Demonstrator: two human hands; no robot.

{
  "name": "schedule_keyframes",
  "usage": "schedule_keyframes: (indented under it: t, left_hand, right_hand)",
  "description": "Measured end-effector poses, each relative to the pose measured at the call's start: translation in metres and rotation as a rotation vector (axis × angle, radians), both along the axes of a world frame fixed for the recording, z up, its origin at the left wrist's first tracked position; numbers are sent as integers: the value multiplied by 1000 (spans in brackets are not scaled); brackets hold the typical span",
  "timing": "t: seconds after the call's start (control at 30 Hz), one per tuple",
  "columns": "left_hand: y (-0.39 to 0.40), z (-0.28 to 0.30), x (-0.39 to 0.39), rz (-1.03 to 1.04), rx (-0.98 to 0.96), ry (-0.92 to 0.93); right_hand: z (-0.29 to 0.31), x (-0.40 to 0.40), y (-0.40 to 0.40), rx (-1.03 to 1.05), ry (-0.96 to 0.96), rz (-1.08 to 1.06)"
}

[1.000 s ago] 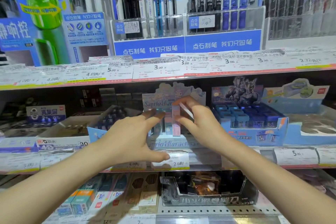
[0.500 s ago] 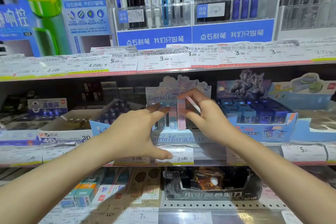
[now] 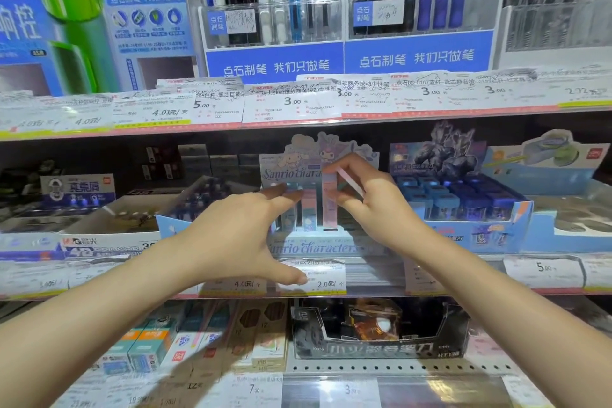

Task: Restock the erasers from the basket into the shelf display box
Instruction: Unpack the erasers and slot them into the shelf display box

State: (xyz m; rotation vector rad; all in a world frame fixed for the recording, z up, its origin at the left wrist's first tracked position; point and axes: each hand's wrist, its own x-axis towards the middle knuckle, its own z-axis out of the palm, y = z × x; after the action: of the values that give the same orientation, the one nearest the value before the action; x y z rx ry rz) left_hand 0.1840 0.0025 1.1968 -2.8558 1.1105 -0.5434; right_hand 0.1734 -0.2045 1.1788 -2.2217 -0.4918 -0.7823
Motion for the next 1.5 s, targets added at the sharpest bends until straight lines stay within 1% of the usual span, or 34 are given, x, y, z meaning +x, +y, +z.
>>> schedule_keyframes:
  t: [0.17,0.37,0.5,0.6,0.8,0.9,0.97,1.03,1.07,1.1,1.13,1.17,1.23,1.3,1.33,1.37,1.43,1.5]
  left_hand:
    - [-1,1,0,-1,8,-2]
    - [0,0,2,-19,-8,-19]
    - [0,1,4,-33,-11,-30]
    - [0,0,4,-40,-11,-22]
    - [0,0,3,-35,-17,-32]
    - [-1,2,2,-40,-30,10]
    - [-1,5,3,-38,-53,45]
    - [-3,6,2,-41,-94,-12]
    - [-4,5,0,-51,-147,-62]
    - [-6,5,-4,-74,-223,-92]
    - [-7,4,-8,-112,-314,-87]
    - [-10,5,-13,-155,-411,-45]
    - [-15,9,-22,-252,-620,131]
    - [-21,15,-30,-301,-802,364]
    - [-23,19,-34,-306,-881,475]
    - [-25,22,-36,-293,-940,568]
    - [-27,26,-37,-244,-982,707]
    - [-28,29,-37,-193,-931,818]
  right_hand:
    - [0,4,0,-36,-10,-33]
    - [-12,2,0,-52,20,-11]
    - [-13,4,-1,-85,-67,-72]
    - [-15,4,-2,-127,-48,-91]
    - [-14,2,0,-127,-40,-90]
    - [-12,-2,0,-135,-9,-105]
    - [-10,-8,2,-137,-30,-130]
    - [-10,-18,7,-85,-77,-133]
    - [-9,-24,10,-25,-71,-106]
    - [-8,-29,14,77,-21,-52]
    - [-7,-35,18,218,74,33]
    - [-4,-39,21,385,205,147]
    - [-3,-46,24,677,466,388]
    - [-3,-49,24,834,618,570]
    - [-3,-50,23,841,654,618]
    - [-5,-49,23,793,666,619]
    - [-7,-48,23,544,616,482]
    - [-10,-47,24,297,489,336]
